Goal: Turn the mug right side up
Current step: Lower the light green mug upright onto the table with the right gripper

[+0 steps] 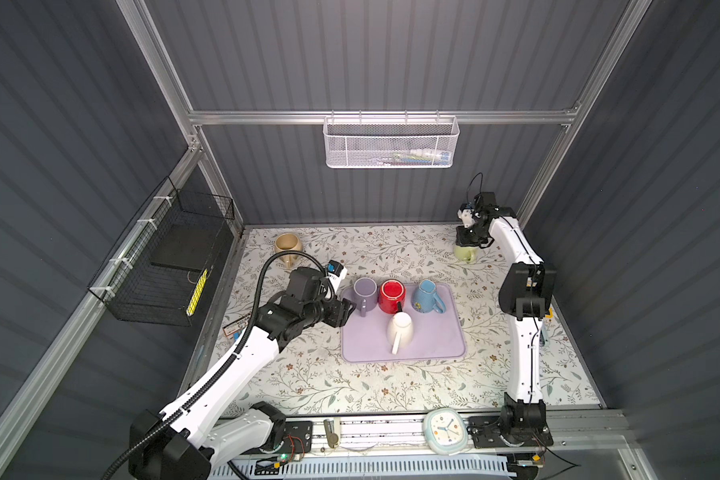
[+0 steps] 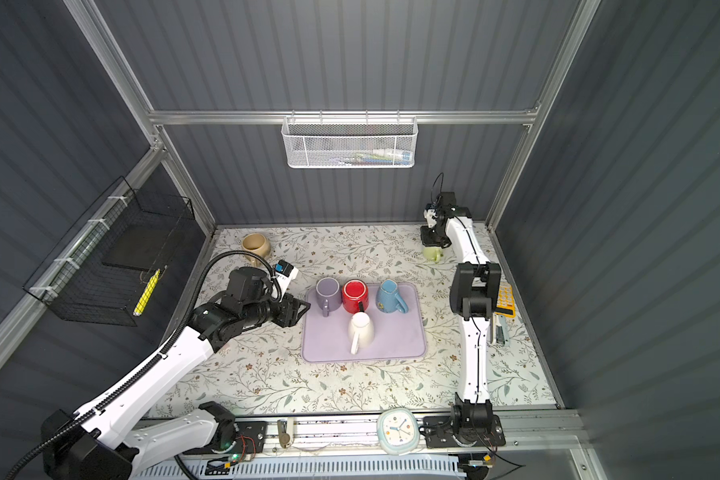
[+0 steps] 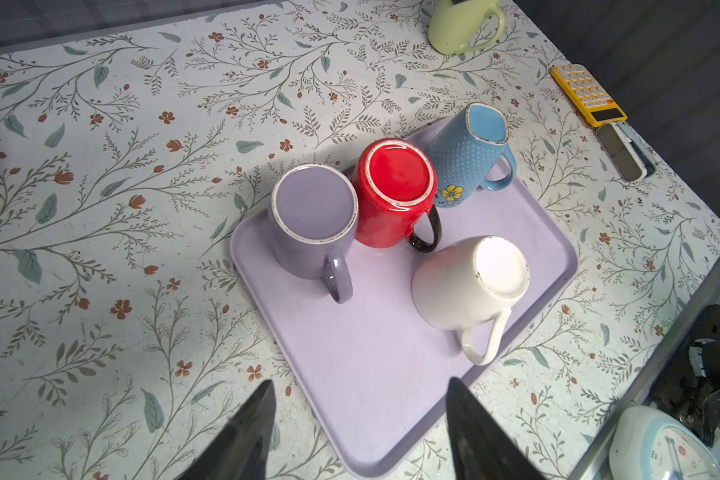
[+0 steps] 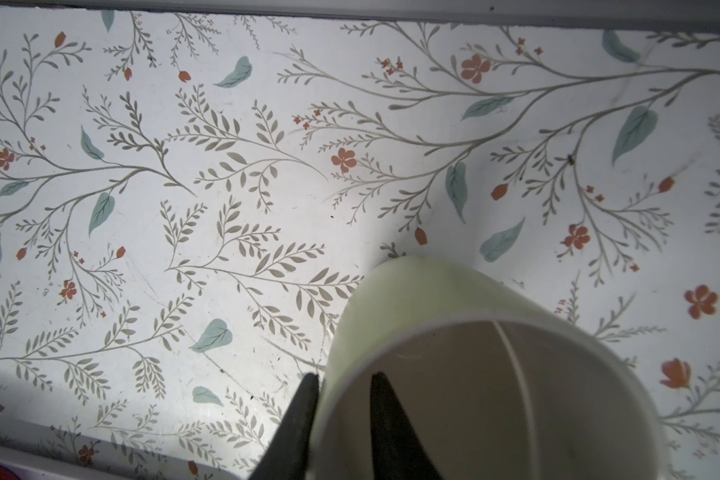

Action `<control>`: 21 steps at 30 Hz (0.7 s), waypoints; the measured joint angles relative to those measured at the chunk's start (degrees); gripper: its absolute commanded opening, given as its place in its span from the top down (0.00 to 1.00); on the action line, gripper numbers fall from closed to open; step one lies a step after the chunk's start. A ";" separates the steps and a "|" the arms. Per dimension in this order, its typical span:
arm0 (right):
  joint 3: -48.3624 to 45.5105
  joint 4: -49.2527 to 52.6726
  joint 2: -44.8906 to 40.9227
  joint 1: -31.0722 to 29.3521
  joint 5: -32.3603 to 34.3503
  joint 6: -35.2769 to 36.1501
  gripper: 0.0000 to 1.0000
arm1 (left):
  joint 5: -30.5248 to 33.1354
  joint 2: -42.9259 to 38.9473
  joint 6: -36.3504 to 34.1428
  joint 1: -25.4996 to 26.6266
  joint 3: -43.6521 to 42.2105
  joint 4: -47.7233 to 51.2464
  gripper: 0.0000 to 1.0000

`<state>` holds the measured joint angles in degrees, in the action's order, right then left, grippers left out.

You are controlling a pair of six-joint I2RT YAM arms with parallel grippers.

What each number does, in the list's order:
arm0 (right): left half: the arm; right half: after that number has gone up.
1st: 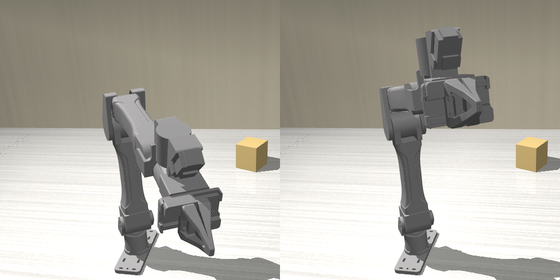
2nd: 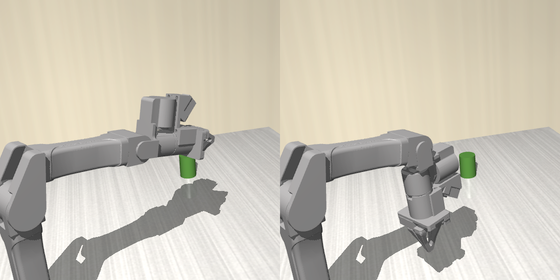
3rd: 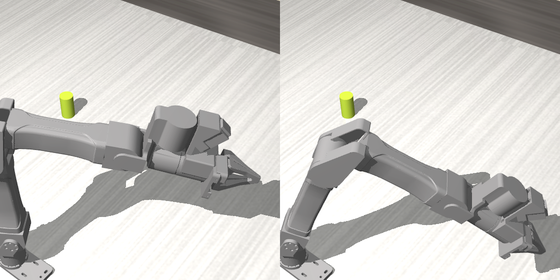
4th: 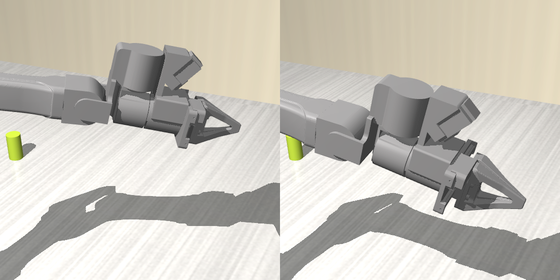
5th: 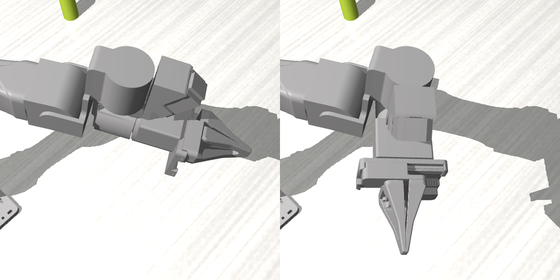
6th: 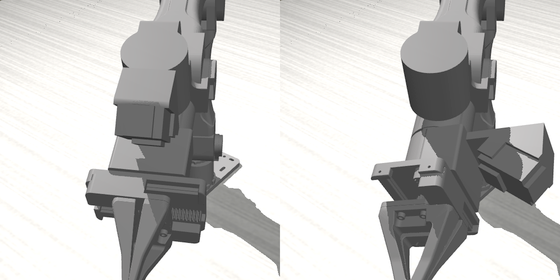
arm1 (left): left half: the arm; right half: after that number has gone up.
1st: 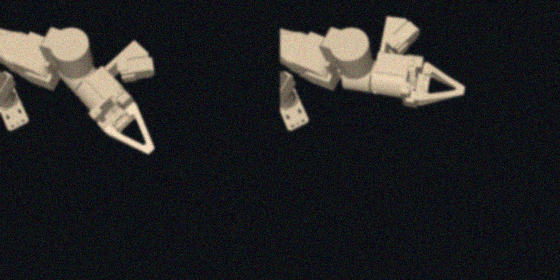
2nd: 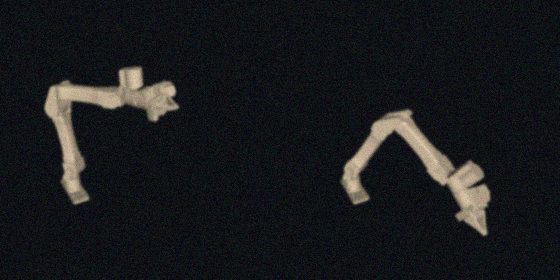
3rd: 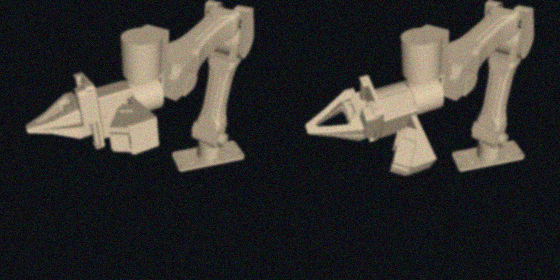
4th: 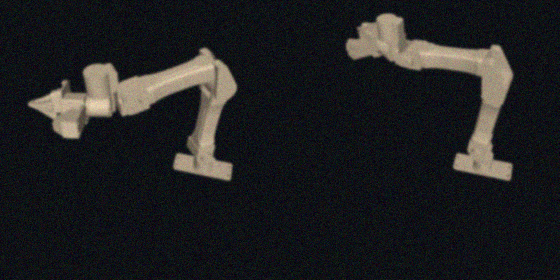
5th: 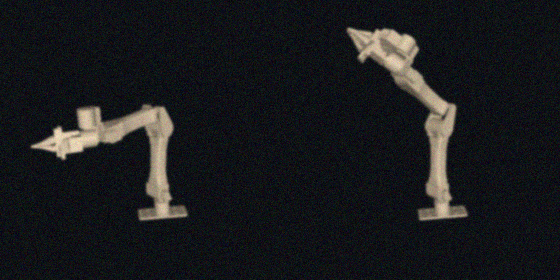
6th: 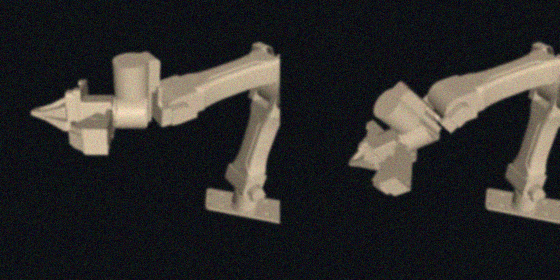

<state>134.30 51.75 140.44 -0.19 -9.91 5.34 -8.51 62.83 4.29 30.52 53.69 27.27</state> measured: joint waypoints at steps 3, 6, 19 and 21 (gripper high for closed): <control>0.81 -0.02 0.00 0.00 -0.24 -0.22 0.71 | 0.17 -0.04 0.02 0.00 0.00 0.04 0.35; 1.49 0.09 0.00 -0.02 -0.59 -0.39 0.70 | 0.24 -0.24 0.02 0.00 -0.09 0.09 0.35; 2.78 0.15 0.00 -0.02 -1.53 -1.44 0.67 | 0.57 -1.03 0.42 0.00 -0.22 0.15 0.34; 3.10 0.15 0.00 -0.02 -1.68 -1.51 0.66 | 0.61 -1.22 0.39 0.00 -0.22 0.15 0.33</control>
<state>137.40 51.90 140.44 -0.21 -11.60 3.84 -7.90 61.60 4.69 30.52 53.47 27.42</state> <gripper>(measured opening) 0.330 0.659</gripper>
